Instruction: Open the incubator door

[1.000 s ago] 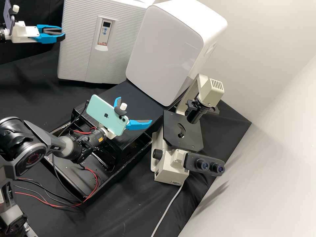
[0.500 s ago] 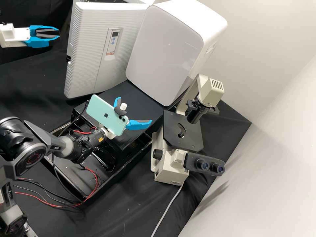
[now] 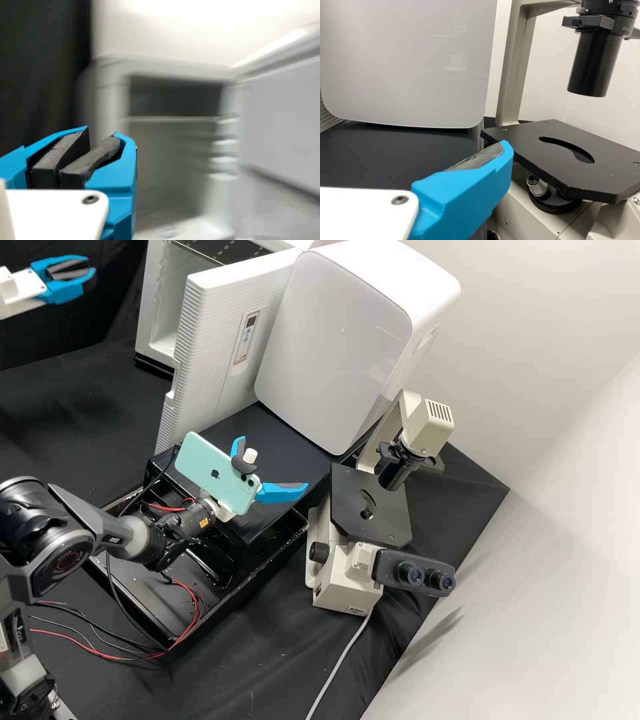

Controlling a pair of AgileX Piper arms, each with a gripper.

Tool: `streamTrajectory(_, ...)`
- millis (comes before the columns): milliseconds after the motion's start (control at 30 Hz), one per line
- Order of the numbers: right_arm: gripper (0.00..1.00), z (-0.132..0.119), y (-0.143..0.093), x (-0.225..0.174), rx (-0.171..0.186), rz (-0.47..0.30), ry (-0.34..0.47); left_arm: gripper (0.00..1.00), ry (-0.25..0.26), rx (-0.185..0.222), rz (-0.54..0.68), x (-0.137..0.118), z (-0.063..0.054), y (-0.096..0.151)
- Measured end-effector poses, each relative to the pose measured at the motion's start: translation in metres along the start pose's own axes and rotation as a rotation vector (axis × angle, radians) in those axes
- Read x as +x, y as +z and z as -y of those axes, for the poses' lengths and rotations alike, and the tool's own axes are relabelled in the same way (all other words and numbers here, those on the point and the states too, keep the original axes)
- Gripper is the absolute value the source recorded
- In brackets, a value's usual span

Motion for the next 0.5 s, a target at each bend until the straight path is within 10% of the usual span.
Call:
streamTrajectory(100,1.00,0.000,0.000,0.000,0.000,0.000,0.000,0.00,-0.018,-0.028,-0.177,-0.001,0.005,-0.023)
streamTrajectory(133,1.00,0.000,0.000,0.000,0.000,0.000,0.000,1.00,-0.027,-0.032,-0.218,-0.001,0.007,-0.028)
streamTrajectory(500,1.00,0.000,0.000,0.000,0.000,0.000,0.000,1.00,-0.160,0.091,-0.357,0.000,0.036,-0.039)
